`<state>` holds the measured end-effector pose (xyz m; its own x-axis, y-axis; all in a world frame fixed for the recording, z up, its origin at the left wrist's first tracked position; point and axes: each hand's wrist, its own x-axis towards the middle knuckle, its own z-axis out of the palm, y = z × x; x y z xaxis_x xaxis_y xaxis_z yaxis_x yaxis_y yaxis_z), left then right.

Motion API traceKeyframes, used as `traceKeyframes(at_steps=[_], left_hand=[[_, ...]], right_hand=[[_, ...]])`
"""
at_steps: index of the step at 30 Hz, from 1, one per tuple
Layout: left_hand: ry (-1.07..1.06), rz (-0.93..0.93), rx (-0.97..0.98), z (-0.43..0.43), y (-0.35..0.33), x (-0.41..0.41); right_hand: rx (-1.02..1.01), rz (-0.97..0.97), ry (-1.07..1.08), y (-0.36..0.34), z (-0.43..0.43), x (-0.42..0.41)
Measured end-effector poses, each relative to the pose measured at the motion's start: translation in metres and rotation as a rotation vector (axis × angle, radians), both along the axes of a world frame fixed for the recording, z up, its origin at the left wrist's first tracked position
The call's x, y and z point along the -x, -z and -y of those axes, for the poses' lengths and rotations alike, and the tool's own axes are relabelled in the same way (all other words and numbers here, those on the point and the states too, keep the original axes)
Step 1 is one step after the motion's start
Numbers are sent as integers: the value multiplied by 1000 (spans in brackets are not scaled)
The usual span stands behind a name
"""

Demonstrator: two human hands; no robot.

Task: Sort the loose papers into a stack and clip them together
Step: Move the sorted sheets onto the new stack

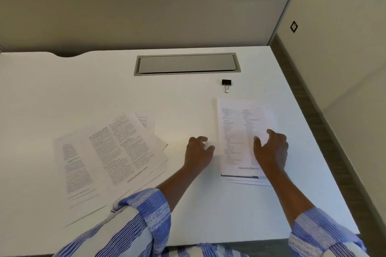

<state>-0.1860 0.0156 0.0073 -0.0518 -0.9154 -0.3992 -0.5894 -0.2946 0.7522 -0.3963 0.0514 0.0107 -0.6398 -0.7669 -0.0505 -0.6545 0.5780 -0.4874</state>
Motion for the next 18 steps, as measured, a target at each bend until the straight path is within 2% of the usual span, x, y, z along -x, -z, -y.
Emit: traceKeyframes(at_steps=[5, 10, 14, 18], left_hand=[[-224, 77, 43, 0, -3, -83], [-503, 250, 87, -8, 0, -174], [-715, 444, -87, -20, -2, -233], [-856, 454, -229, -30, 2, -262]], right_hand=[[85, 143, -309, 2, 38, -83], [-81, 287, -536, 1, 65, -182], [-195, 278, -632, 2, 74, -245], [-263, 154, -661, 1, 74, -279]])
